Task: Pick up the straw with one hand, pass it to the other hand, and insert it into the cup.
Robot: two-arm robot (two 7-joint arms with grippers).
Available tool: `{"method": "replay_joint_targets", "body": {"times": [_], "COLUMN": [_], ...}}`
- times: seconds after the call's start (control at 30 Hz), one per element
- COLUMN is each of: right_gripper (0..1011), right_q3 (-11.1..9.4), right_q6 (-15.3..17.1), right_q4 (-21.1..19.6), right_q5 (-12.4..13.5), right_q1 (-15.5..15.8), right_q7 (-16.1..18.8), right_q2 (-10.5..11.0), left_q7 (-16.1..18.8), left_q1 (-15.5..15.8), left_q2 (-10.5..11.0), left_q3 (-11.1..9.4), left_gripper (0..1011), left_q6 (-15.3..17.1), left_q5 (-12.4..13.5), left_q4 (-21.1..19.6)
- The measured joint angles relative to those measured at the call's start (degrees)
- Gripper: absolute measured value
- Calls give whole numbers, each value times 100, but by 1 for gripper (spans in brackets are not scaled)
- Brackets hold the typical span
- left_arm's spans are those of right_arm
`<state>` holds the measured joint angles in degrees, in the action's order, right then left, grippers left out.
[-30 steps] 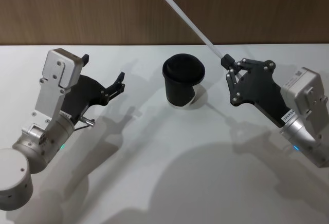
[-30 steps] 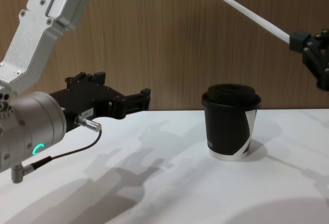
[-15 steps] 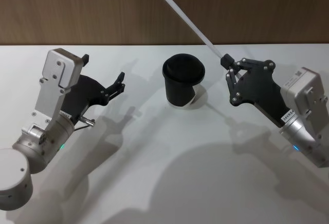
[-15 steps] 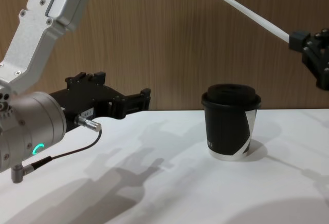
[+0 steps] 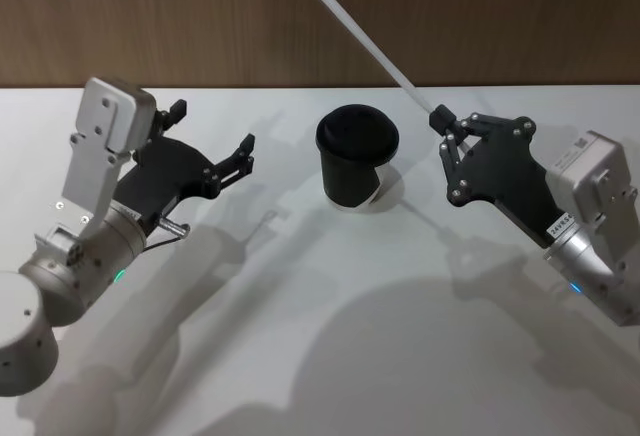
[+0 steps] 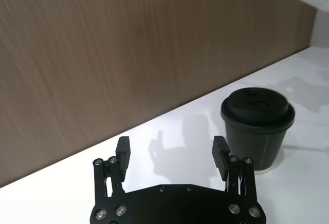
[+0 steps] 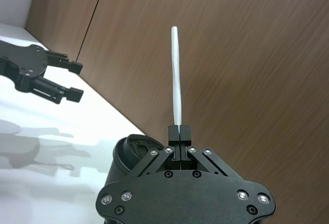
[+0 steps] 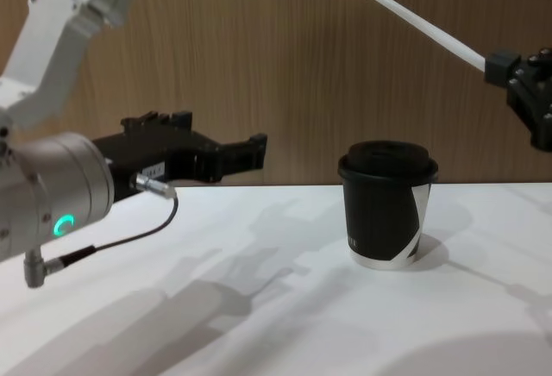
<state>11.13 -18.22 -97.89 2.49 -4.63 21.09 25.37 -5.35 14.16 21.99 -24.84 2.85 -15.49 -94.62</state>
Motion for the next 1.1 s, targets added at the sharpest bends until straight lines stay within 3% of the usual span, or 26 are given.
{"method": "replay_joint_targets", "body": {"times": [0.47, 0.67, 1.1], "right_gripper": [7, 6, 6], "right_q3": [0, -1, -1], "right_q6": [0, 0, 0], "right_q4": [0, 1, 0], "right_q5": [0, 0, 0], "right_q1": [0, 0, 0], "right_q7": [0, 0, 0], "right_q2": [0, 0, 0], "left_q7": [-777, -940, -1136], "left_q1": [178, 305, 580], "left_q2": [-130, -238, -459], "left_q3": [294, 348, 343], "left_gripper": [1003, 1003, 1003], "left_q6": [687, 919, 1196], "left_q5": [-1159, -1513, -1994], "left_q4": [-272, -279, -107]}}
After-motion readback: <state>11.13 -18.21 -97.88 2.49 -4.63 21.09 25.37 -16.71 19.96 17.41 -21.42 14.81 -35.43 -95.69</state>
